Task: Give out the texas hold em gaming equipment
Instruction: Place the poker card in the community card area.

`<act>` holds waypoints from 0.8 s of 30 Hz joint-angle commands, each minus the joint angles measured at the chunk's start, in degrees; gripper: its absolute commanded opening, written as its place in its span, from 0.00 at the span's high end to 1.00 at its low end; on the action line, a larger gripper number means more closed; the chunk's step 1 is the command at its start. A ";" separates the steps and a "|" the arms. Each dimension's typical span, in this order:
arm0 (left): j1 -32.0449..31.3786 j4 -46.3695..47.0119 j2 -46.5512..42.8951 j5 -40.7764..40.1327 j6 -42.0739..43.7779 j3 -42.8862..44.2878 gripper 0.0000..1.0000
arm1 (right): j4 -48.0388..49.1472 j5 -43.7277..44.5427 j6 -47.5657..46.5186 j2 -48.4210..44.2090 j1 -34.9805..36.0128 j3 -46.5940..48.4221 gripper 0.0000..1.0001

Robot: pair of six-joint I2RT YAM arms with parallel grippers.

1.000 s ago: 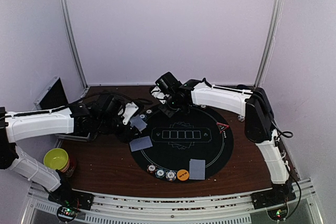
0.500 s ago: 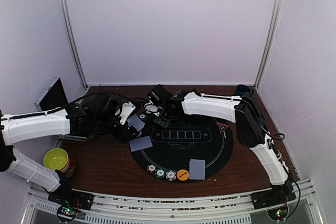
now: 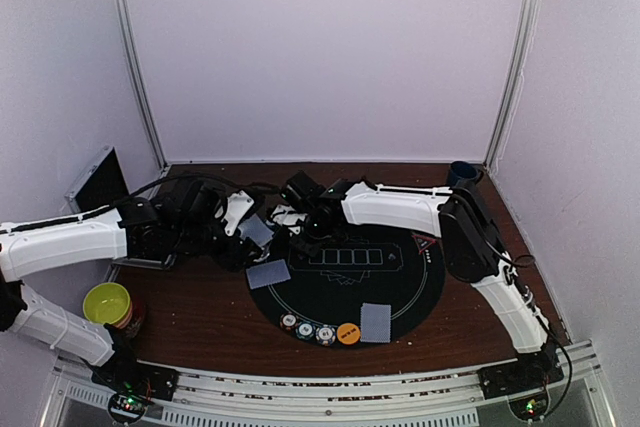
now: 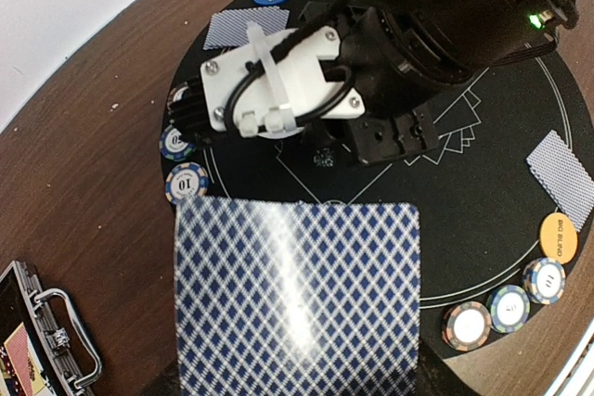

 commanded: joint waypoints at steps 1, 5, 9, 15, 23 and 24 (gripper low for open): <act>0.38 2.52 -1.59 -0.64 -0.44 -0.45 0.40 | -2.08 -2.34 0.64 1.88 0.54 2.06 0.83; 0.32 2.58 -1.65 -0.74 -0.40 -0.49 0.40 | -2.67 -4.52 0.86 1.87 0.59 2.41 0.77; 0.38 2.56 -1.63 -0.74 -0.28 -0.45 0.40 | -3.27 -5.44 0.95 1.86 0.67 2.64 0.70; 0.38 2.57 -1.85 -0.92 -0.20 -0.50 0.40 | -4.12 -7.34 1.39 1.61 0.67 3.68 0.63; 0.38 2.65 -1.99 -0.74 -0.14 -0.47 0.41 | -3.98 -7.37 2.09 0.99 0.66 4.25 0.55; 0.33 2.67 -2.00 -0.74 -0.16 -0.58 0.41 | -3.93 -6.96 2.09 0.91 0.66 4.25 0.53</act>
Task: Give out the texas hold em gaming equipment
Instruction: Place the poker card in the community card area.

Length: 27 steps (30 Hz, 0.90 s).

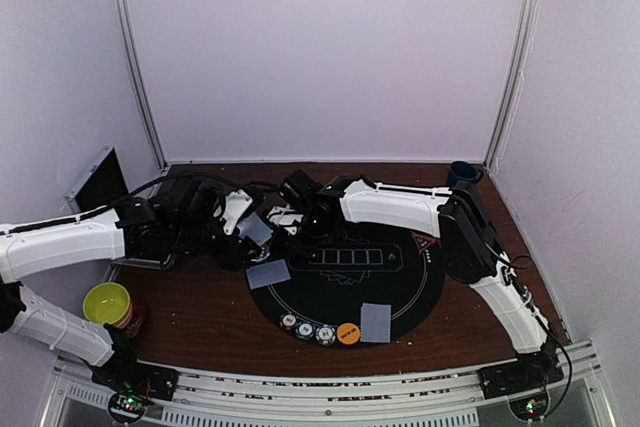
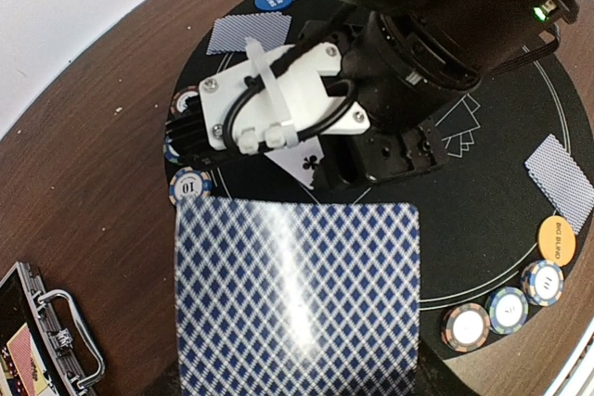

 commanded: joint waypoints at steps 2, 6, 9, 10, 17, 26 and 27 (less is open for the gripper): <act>0.38 2.67 -1.39 -0.50 -0.15 -0.53 0.41 | -0.52 0.89 0.53 -0.19 0.51 1.19 0.50; 0.38 2.70 -1.32 -0.43 -0.21 -0.57 0.41 | -0.80 0.92 0.25 -0.83 0.46 1.27 0.45; 0.38 2.72 -1.31 -0.41 -0.10 -0.54 0.41 | -1.40 0.26 -0.32 -2.13 0.44 1.79 0.41; 0.38 2.68 -1.31 -0.41 -0.07 -0.58 0.41 | -1.88 0.27 -0.62 -2.57 0.43 2.13 0.38; 0.38 2.65 -1.31 -0.46 0.04 -0.71 0.41 | -3.70 5.41 -3.05 -7.95 -1.07 0.04 0.33; 0.38 2.81 -1.10 -0.15 0.37 -0.69 0.40 | 2.09 10.41 -3.60 -12.26 -6.10 -12.23 0.27; 0.38 2.85 -1.01 -0.11 0.38 -0.63 0.41 | 3.11 11.56 -3.31 -12.16 -6.38 -12.88 0.27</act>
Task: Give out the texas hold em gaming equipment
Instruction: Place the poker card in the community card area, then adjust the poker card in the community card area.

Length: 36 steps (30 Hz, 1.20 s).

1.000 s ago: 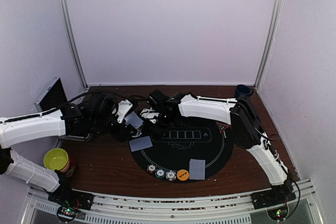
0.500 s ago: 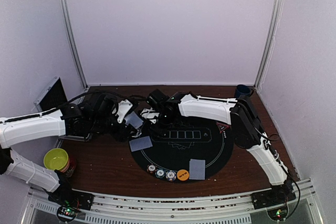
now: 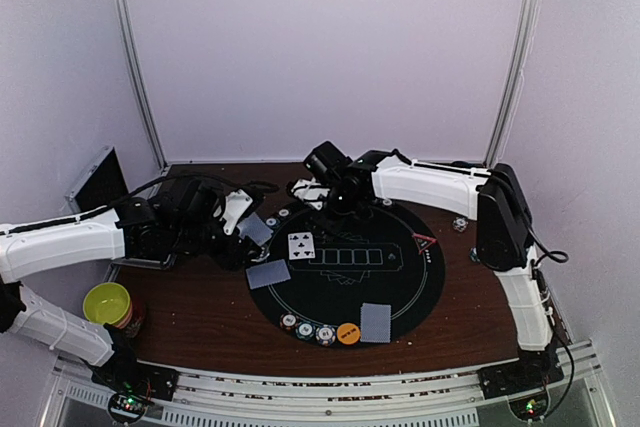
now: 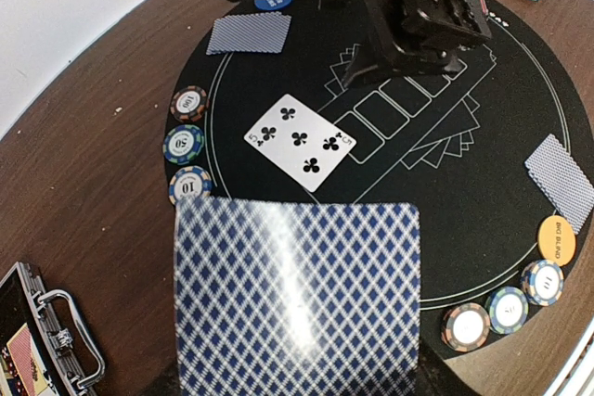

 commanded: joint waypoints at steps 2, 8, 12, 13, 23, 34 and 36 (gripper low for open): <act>0.38 2.75 -1.03 -0.11 0.33 -0.67 0.41 | 4.60 7.48 0.20 0.34 -1.84 -4.51 0.27; 0.38 2.97 -1.44 -0.19 0.38 -0.78 0.41 | 5.89 9.70 0.93 4.44 -1.86 -4.01 0.26; 0.38 2.99 -1.52 -0.11 0.52 -0.78 0.41 | 6.23 7.07 0.54 6.30 -1.77 -3.67 0.25; 0.38 2.99 -1.49 -0.08 0.52 -0.78 0.41 | 6.22 6.44 0.46 6.49 -1.61 -3.63 0.25; 0.36 2.95 -1.61 -0.10 0.56 -0.75 0.41 | 6.46 3.35 -0.03 7.22 0.45 -4.11 0.25; 0.38 2.98 -1.70 -0.13 0.54 -0.73 0.41 | 6.92 1.98 0.28 7.56 1.49 -4.20 0.25; 0.38 3.00 -1.61 -0.11 0.57 -0.75 0.41 | 7.03 2.14 0.33 7.58 1.61 -4.05 0.25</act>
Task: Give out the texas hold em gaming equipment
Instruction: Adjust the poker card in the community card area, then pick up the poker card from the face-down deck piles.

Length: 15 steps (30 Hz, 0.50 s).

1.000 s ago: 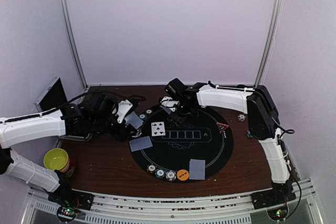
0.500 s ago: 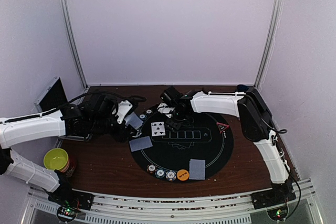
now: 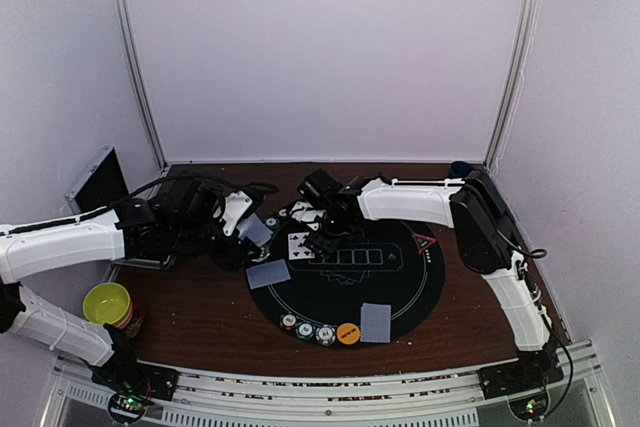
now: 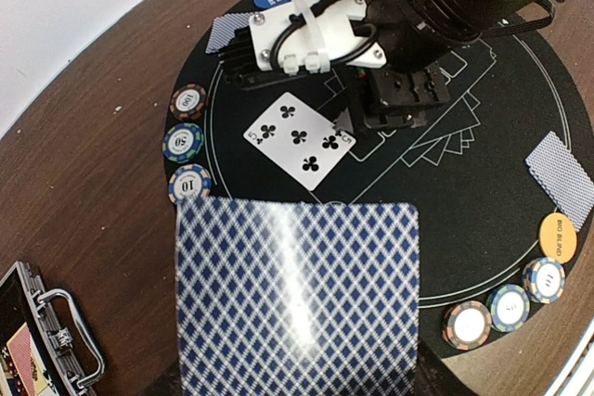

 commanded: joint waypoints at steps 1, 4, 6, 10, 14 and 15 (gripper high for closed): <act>0.33 2.84 -1.36 -0.11 0.40 -0.33 0.41 | -0.18 -0.83 0.16 1.68 0.67 -0.23 0.25; 0.38 2.89 -1.36 -0.10 0.40 -0.42 0.41 | -0.05 -0.63 0.22 1.66 0.67 -0.13 0.25; 0.38 2.93 -1.30 -0.11 0.46 -0.32 0.41 | 0.02 -0.86 0.35 1.73 0.76 -0.01 0.25; 0.38 2.88 -1.26 -0.11 0.33 -0.27 0.41 | 0.15 -0.83 0.39 1.66 1.05 0.13 0.25; 0.32 2.89 -1.27 -0.13 0.42 -0.27 0.41 | 0.17 -1.09 0.48 1.50 1.32 0.31 0.25; 0.33 2.91 -1.26 -0.17 0.43 -0.27 0.41 | 0.18 -1.04 0.48 1.48 1.41 0.31 0.25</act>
